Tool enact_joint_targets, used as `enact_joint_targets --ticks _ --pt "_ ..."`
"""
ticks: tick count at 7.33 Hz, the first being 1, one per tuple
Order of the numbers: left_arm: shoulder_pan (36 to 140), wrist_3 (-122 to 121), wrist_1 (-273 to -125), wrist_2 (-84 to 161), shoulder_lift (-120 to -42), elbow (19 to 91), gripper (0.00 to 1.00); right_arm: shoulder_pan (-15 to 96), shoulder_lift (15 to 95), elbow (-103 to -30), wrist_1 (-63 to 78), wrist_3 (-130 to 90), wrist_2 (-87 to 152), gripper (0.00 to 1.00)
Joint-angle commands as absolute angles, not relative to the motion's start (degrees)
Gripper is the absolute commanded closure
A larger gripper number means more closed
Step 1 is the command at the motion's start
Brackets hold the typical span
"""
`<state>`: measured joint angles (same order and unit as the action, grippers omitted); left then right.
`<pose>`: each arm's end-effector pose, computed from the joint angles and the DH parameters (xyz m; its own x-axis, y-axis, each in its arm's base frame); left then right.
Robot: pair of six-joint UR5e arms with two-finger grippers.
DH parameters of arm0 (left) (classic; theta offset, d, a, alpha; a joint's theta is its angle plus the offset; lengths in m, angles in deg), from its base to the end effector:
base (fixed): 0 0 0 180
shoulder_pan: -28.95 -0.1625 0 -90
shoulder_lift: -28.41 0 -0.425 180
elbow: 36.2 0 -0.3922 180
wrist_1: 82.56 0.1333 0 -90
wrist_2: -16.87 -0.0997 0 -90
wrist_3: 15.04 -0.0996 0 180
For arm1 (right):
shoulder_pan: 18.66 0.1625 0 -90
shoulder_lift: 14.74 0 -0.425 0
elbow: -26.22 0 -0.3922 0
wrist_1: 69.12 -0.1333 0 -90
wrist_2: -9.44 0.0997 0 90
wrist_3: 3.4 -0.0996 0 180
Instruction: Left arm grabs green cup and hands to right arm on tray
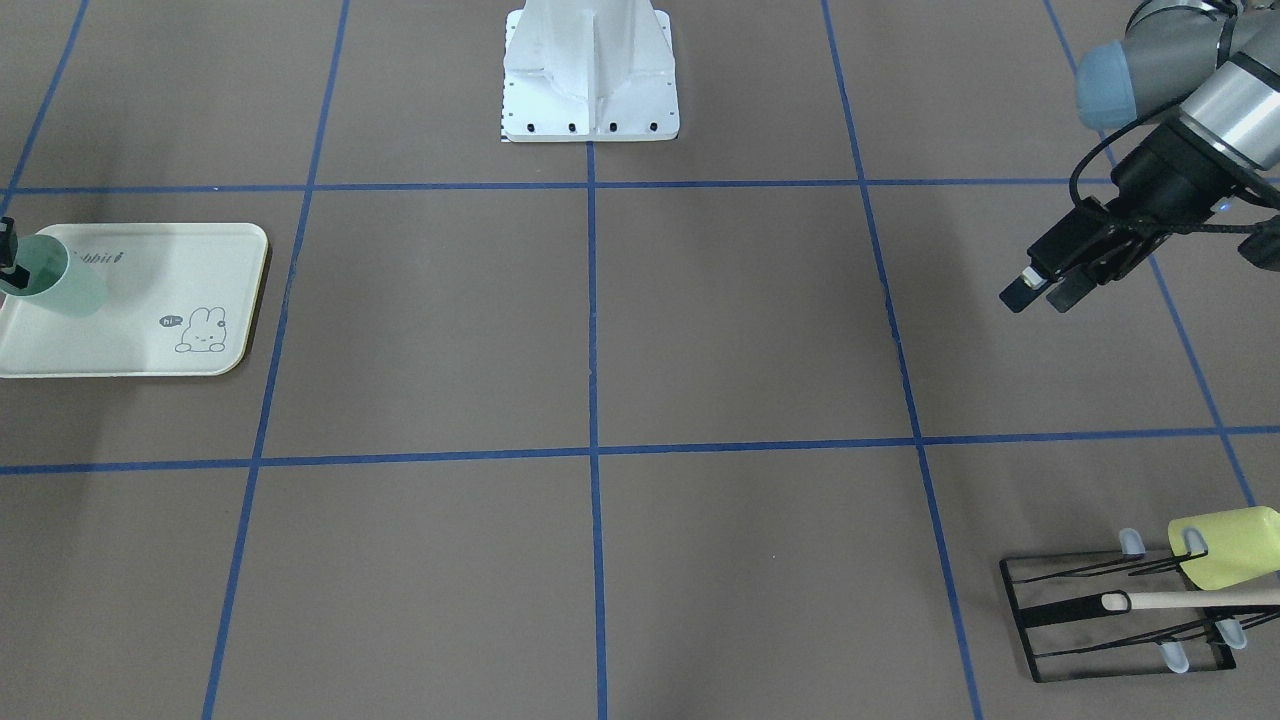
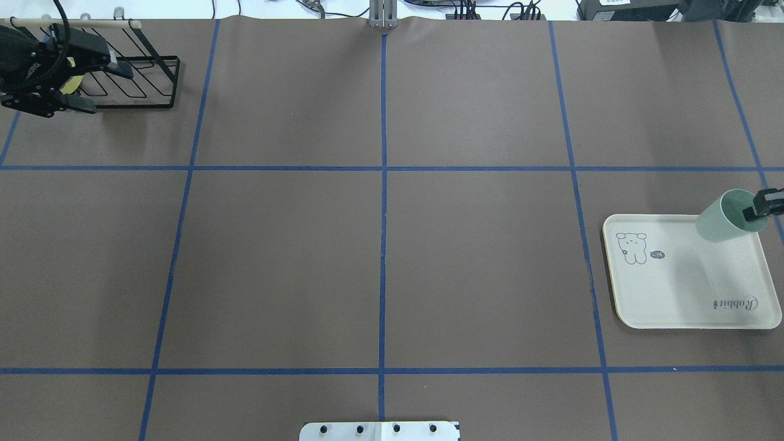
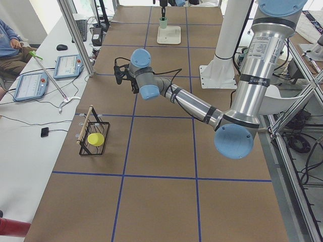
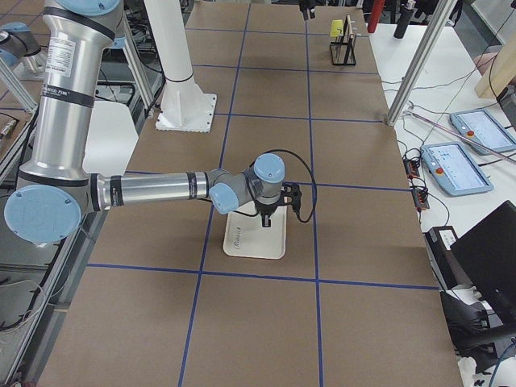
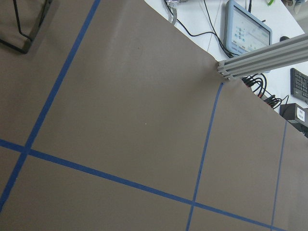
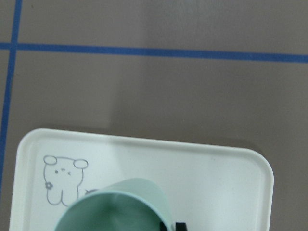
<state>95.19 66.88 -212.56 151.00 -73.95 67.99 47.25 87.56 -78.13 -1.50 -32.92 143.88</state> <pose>0.1619 -0.5265 0.3393 0.2149 -0.2378 -0.9472 0.3731 0.9163 -0.1454 -0.1141 -0.4108 0.5872 0.6474 -0.0741 0.7585 0.0605 0.9971 0.0458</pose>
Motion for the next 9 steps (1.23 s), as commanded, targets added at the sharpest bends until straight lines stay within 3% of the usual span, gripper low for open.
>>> enact_joint_targets --ticks 1,7,8,9 --pt "95.2 66.8 -212.5 151.1 -73.8 68.2 0.0 44.2 88.0 -77.8 -5.2 -35.9 143.6 1.0" --pt "95.2 66.9 -211.1 151.3 -73.9 69.3 0.0 40.0 88.4 -76.5 -8.2 -37.8 141.5 1.0" --pt "95.2 66.9 -210.6 151.3 -73.8 69.5 0.0 39.7 88.3 -76.3 -8.2 -37.7 141.5 0.85" --pt "95.2 66.9 -210.6 151.3 -73.8 69.5 0.0 39.4 88.2 -76.1 -8.2 -37.8 141.4 0.37"
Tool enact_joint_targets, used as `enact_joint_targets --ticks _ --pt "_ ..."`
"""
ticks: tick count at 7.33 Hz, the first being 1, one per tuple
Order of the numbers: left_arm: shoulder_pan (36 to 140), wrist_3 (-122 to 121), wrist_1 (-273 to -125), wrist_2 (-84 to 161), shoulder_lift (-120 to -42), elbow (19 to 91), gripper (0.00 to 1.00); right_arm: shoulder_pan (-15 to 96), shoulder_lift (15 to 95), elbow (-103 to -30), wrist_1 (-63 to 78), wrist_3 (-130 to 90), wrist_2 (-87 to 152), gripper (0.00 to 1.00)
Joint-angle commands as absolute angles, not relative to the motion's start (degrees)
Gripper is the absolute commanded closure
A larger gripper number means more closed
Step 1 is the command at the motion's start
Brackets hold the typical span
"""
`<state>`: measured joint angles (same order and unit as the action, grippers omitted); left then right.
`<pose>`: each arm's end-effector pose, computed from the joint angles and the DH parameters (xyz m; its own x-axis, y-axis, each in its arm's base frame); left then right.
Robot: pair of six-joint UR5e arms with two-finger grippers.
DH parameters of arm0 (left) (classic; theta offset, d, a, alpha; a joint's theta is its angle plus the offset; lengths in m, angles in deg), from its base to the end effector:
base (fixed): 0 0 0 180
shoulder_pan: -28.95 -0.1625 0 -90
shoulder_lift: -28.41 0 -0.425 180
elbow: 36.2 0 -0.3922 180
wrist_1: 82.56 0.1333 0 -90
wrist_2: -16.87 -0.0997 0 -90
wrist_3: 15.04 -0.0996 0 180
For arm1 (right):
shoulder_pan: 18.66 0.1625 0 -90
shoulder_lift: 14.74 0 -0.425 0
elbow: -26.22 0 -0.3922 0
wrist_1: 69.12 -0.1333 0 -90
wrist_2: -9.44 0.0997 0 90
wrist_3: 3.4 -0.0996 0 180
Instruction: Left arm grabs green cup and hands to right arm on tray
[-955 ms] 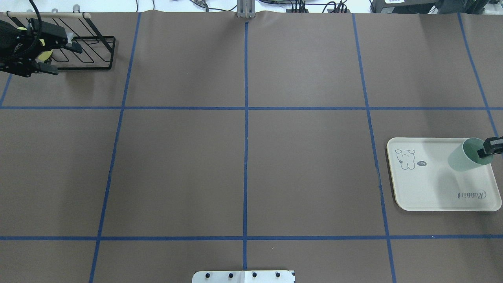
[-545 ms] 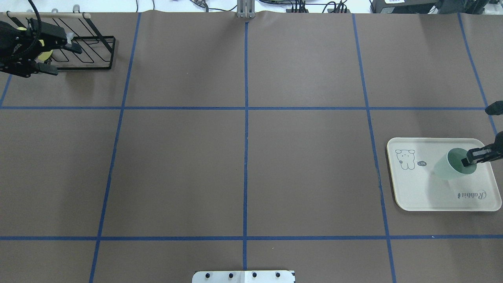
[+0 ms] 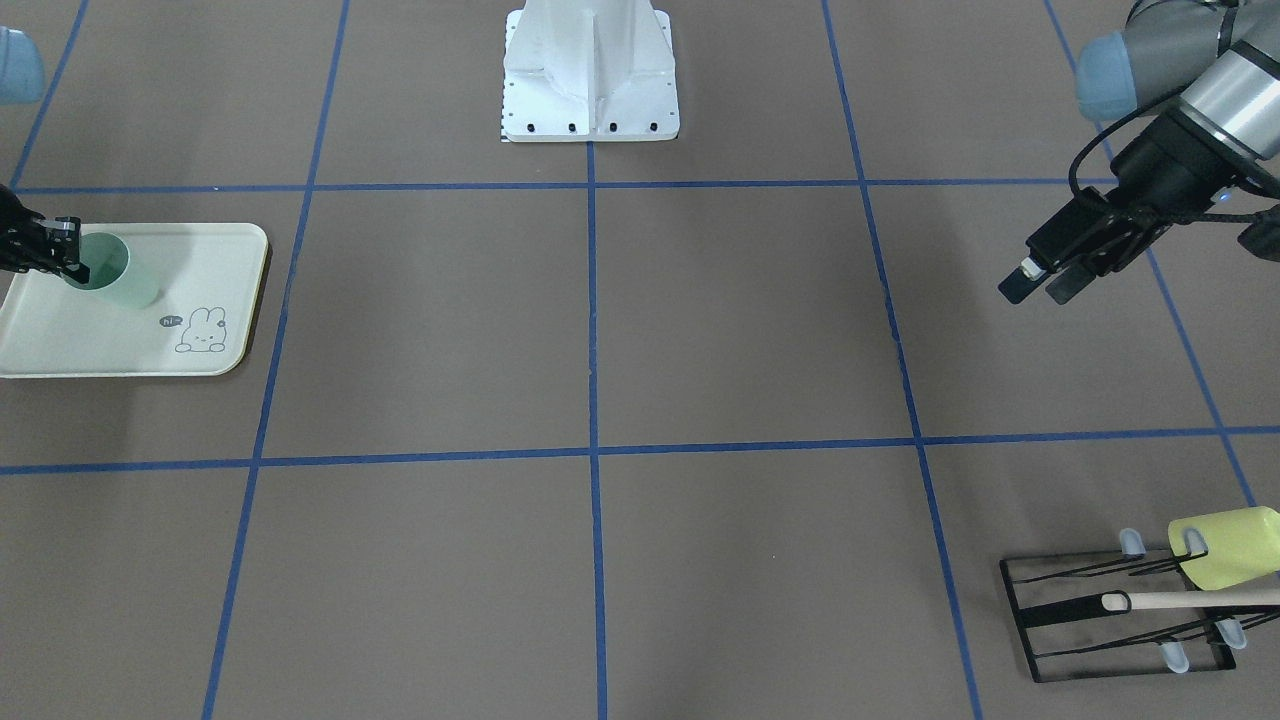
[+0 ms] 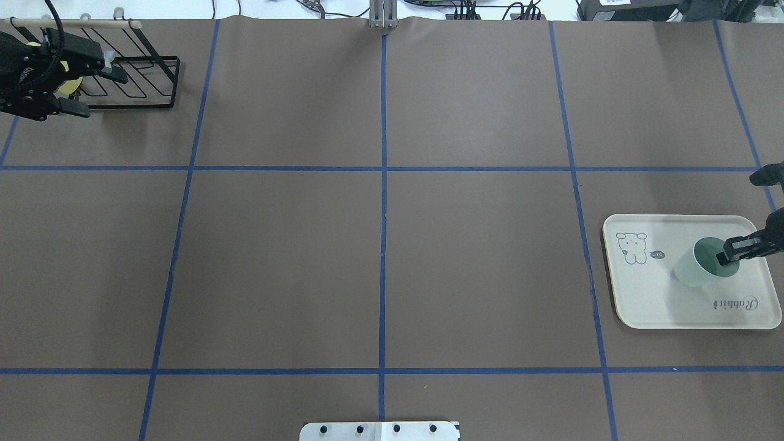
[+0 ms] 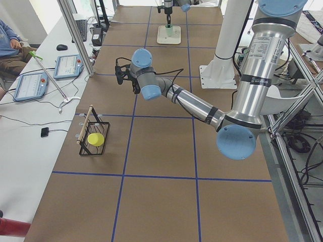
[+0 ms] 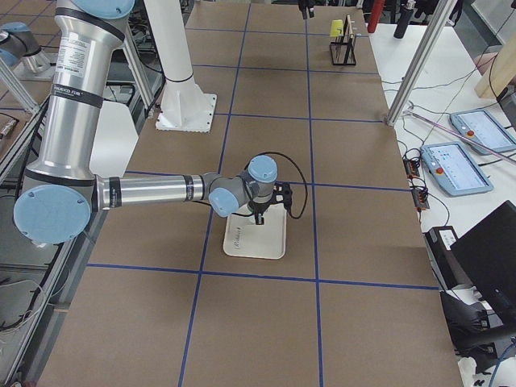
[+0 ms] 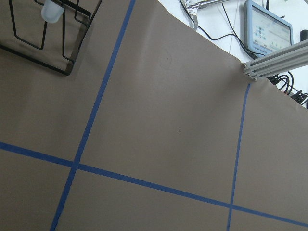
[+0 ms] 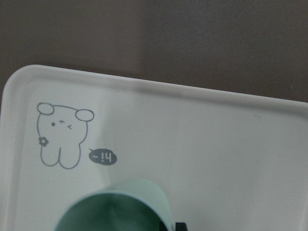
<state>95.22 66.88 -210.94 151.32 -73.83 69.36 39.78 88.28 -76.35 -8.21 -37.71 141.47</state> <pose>0.1601 -0.5221 0.3324 0.2165 -0.2432 -0.9455 0.3689 0.9170 -0.1514 -0.1627 -0.3922 0.5968 0.6430 -0.1255 0.7555 0.1173 0.9910 0.0647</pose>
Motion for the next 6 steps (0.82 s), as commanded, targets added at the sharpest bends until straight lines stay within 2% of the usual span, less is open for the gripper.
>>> enact_joint_targets --ticks 1,3,5,6 --pt "95.2 66.9 -210.6 151.3 -73.9 69.5 0.0 39.4 88.2 -76.5 -8.3 -37.8 141.5 0.01" --pt "95.4 66.9 -210.5 151.3 -74.0 69.7 0.0 40.7 88.6 -80.0 -8.3 -37.7 142.1 0.0" --pt "96.9 65.4 -210.5 151.1 -73.2 70.0 0.0 48.3 92.6 -88.4 -8.0 -37.6 143.0 0.0" --pt "98.5 56.4 -210.4 151.0 -69.2 70.1 0.0 53.2 92.1 -89.2 -7.9 -37.5 145.7 0.0"
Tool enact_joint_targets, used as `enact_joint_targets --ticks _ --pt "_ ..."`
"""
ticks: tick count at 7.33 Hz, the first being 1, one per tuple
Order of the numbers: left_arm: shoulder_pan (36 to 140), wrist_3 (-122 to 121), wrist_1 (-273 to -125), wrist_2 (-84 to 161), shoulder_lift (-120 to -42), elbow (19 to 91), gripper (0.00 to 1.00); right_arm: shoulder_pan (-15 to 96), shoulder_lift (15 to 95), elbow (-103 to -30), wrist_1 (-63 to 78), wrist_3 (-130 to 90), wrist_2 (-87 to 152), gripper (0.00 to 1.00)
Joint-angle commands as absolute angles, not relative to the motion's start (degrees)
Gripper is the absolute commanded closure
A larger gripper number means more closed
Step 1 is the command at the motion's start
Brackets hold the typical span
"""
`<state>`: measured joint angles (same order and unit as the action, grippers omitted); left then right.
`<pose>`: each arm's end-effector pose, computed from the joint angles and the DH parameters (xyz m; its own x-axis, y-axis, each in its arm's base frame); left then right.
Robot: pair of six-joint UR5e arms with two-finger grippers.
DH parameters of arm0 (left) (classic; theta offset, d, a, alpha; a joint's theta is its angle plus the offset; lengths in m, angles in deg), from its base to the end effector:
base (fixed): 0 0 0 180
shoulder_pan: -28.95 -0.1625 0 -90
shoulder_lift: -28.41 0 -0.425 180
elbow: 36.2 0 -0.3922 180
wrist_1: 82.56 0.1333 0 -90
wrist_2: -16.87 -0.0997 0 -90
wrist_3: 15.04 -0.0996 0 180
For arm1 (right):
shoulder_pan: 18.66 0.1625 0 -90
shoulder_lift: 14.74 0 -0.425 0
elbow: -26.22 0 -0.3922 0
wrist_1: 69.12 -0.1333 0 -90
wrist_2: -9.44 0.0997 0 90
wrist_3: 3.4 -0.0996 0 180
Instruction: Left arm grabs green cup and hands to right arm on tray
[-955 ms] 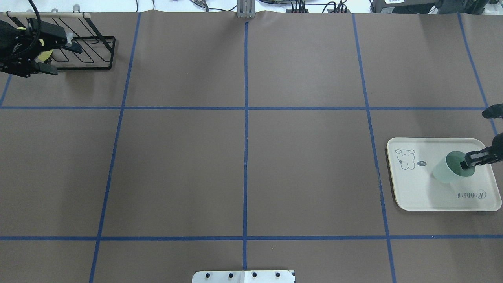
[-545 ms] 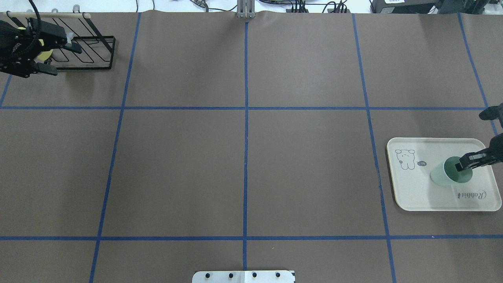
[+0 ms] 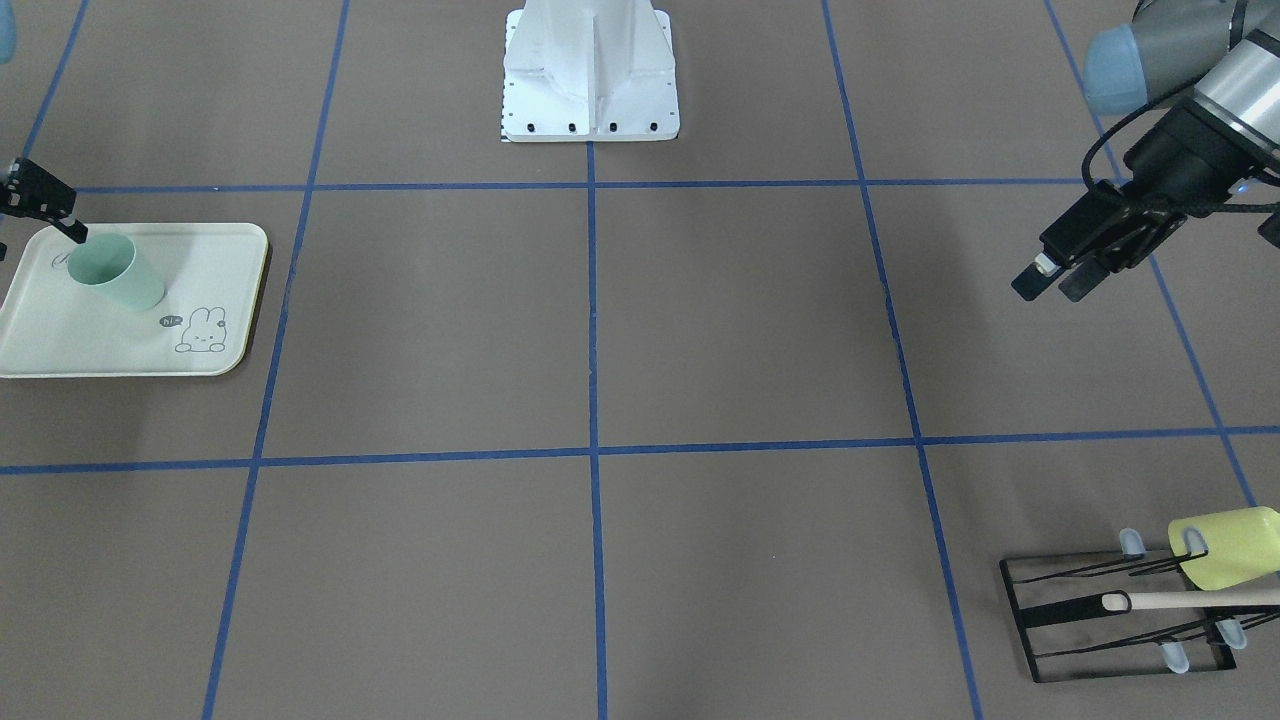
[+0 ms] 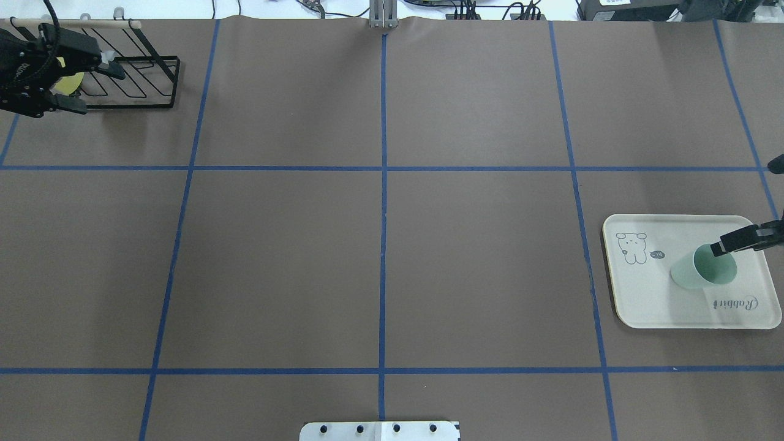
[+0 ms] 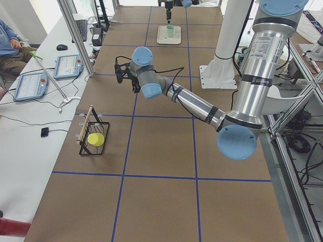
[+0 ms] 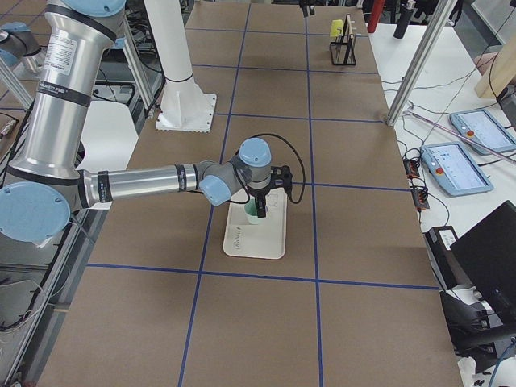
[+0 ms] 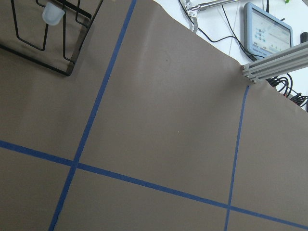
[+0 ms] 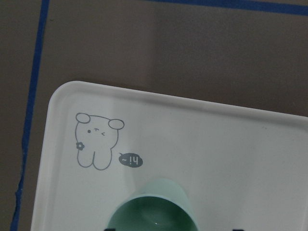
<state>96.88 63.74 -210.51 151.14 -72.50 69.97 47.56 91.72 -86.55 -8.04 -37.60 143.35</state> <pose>0.1424 -0.5210 0.3410 0.2384 -0.2173 -0.9465 0.3868 0.9152 -0.1127 -0.0994 -0.3848 0.5281 0.5970 -0.1229 0.7928 -0.0075 0.9873 0.1587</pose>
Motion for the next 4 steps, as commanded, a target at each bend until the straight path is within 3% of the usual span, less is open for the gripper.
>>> enact_joint_targets --ticks 1,3,4 --pt "100.6 45.3 -210.4 150.9 -63.9 69.9 0.0 55.8 92.2 -88.9 -7.6 -36.9 146.0 0.0" --pt "106.4 22.4 -209.0 150.5 -54.1 69.0 0.0 58.3 91.9 -86.0 -5.6 -29.3 145.2 0.0" --pt "108.6 15.0 -203.6 150.5 -52.8 69.1 0.0 62.1 91.8 -85.3 0.8 -19.2 145.2 0.0"
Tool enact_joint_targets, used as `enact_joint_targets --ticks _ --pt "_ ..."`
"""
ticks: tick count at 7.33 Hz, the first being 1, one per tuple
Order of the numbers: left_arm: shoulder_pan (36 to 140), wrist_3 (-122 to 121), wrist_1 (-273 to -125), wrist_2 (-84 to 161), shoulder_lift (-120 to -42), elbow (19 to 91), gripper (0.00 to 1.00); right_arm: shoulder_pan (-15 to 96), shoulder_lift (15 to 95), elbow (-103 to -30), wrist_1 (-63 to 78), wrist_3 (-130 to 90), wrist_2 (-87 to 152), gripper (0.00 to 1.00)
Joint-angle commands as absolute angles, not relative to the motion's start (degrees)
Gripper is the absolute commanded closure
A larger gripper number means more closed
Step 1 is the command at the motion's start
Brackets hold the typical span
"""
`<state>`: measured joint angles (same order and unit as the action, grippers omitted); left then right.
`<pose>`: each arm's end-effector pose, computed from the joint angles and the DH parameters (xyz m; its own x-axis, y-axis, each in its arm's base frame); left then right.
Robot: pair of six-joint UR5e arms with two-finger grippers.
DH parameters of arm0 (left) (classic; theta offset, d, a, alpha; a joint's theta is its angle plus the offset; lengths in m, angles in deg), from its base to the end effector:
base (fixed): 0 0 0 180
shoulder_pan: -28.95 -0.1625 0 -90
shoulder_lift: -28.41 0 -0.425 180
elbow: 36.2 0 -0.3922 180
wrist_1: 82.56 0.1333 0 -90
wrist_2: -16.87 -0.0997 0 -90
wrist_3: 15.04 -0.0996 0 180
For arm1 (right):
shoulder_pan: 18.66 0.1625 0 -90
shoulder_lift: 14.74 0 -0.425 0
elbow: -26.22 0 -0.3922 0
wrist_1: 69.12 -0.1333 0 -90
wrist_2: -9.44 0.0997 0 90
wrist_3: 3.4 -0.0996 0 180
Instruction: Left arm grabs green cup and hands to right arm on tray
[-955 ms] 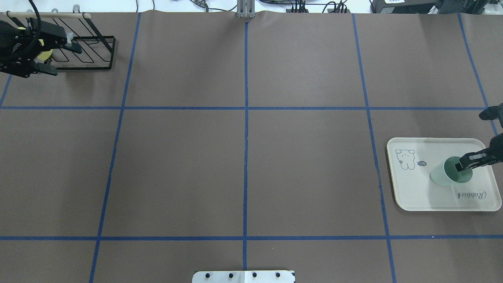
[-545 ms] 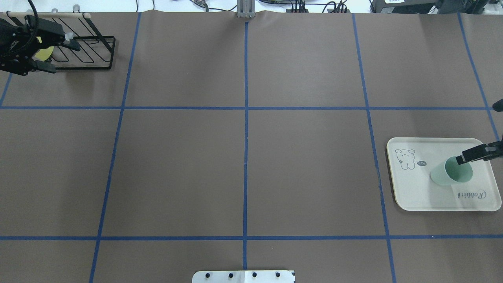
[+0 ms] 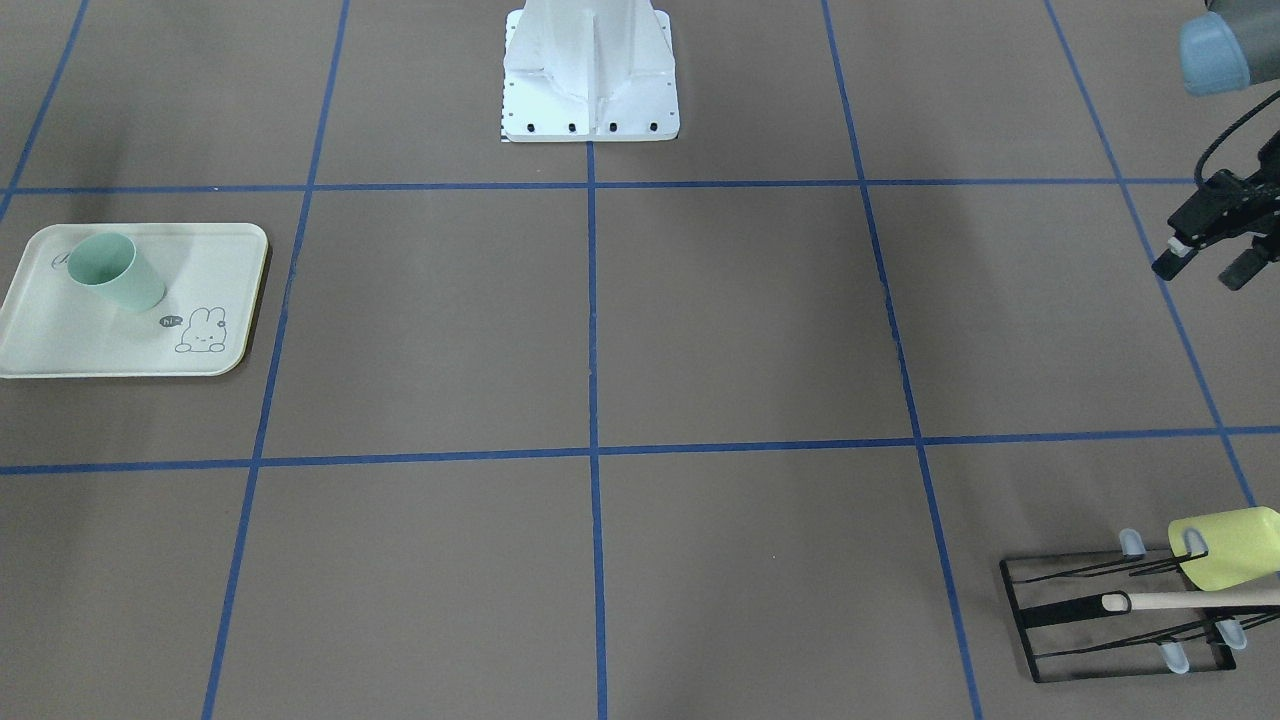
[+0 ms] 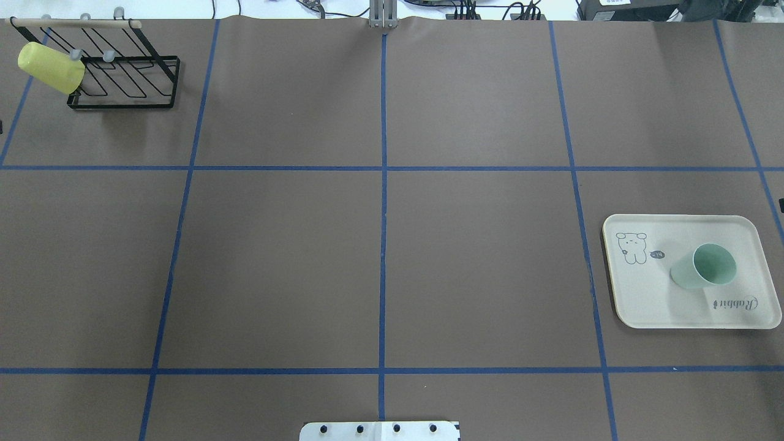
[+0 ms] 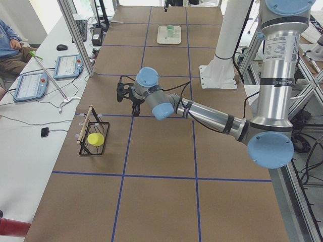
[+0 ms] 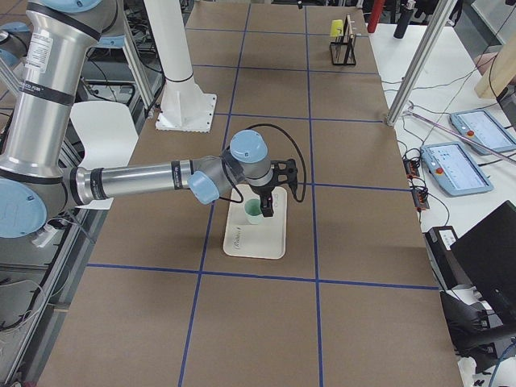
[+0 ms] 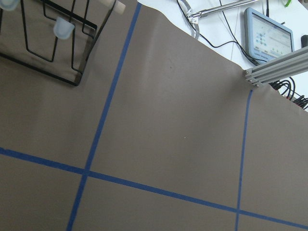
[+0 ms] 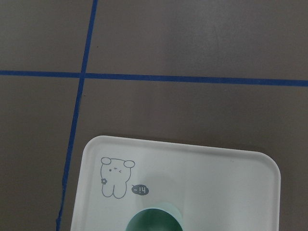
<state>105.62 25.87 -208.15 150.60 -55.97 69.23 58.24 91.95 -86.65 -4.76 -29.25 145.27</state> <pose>0.0447 -0.4684 0.4982 0.5516 0.0404 -0.8331 0.2638 0.9391 0.2202 -0.0280 -0.3931 0.5338 0.6176 -0.1128 0.7784 -0.0852 0.9742 0.2088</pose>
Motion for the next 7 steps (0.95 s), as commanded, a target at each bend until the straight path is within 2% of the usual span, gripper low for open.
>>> enact_joint_targets --ticks 1,3,5,7 --pt "109.2 8.3 -195.3 150.4 -52.8 69.2 0.0 65.9 89.9 -85.3 8.3 -11.0 145.2 0.0" --pt "111.6 -7.3 -182.3 151.2 -51.8 69.4 0.0 69.2 85.2 -85.5 19.8 -2.2 144.7 0.0" --pt "112.2 -12.0 -179.9 153.1 -48.8 71.6 0.0 67.7 84.8 -85.4 20.5 -2.3 143.5 0.0" --pt "112.2 -11.9 -179.9 152.8 -49.5 70.9 0.0 67.3 82.6 -85.4 24.4 -2.3 143.5 0.0"
